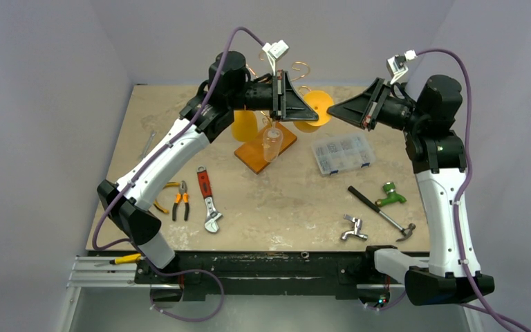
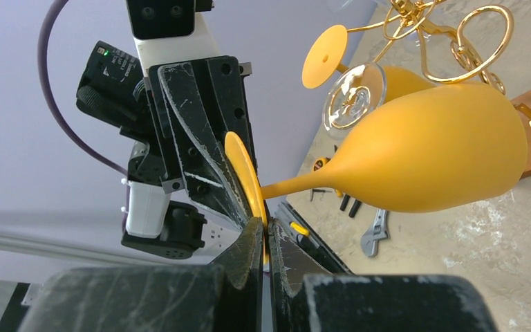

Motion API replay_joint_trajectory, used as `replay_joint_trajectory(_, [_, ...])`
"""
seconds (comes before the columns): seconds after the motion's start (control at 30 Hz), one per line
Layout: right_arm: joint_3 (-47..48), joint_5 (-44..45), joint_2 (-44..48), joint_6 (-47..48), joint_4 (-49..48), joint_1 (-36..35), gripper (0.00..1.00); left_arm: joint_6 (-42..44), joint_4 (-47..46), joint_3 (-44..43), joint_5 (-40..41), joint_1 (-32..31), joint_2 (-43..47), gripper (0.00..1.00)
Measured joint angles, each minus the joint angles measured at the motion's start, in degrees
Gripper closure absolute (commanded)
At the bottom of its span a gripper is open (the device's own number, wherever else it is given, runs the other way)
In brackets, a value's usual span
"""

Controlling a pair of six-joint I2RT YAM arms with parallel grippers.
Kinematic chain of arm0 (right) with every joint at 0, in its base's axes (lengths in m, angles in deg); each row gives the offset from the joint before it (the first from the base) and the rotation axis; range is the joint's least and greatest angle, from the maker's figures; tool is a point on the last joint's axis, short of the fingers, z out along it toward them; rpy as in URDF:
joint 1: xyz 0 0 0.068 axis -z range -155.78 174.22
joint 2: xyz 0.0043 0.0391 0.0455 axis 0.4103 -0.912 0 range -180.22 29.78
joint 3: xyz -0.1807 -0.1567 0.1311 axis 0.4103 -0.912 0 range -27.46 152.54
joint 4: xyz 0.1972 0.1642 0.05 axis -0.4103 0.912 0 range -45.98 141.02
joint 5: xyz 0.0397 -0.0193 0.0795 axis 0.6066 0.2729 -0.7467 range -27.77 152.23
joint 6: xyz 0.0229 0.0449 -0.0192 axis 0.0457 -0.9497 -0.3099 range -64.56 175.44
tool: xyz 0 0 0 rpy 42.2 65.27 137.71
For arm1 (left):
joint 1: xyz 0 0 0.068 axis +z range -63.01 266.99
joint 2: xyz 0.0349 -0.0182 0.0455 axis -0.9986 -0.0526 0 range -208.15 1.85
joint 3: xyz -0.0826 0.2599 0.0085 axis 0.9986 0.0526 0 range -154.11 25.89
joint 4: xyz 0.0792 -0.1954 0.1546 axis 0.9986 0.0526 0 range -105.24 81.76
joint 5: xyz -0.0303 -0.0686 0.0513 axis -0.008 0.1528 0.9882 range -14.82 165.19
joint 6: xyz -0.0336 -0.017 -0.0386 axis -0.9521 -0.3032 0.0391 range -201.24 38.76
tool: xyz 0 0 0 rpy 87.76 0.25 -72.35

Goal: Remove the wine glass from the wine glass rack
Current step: Place the wine glass at the center of the board.

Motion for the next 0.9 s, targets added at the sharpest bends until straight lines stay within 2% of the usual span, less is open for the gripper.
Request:
replay_joint_trajectory(0.3, [0.5, 1.6, 1.0, 1.4, 3.5, -0.2, 0.98, -0.5, 0.3, 0.2, -0.4, -0.3, 0.0, 1.0])
replay_joint_trajectory(0.47, [1.1, 5.6, 2.8, 2.8, 7.8, -0.4, 0.87, -0.5, 0.0, 0.8, -1.1, -0.5, 0.0, 1.0])
replay_joint_trajectory(0.77, [1.3, 10.4, 5.9, 3.6, 13.3, -0.6, 0.55, -0.4, -1.0, 2.8, -1.7, -0.6, 2.4, 1.0])
replay_joint_trajectory(0.9, [1.7, 12.7, 7.0, 3.7, 15.0, -0.6, 0.48, -0.3, -1.0, 3.4, -2.4, -0.6, 3.5, 1.0])
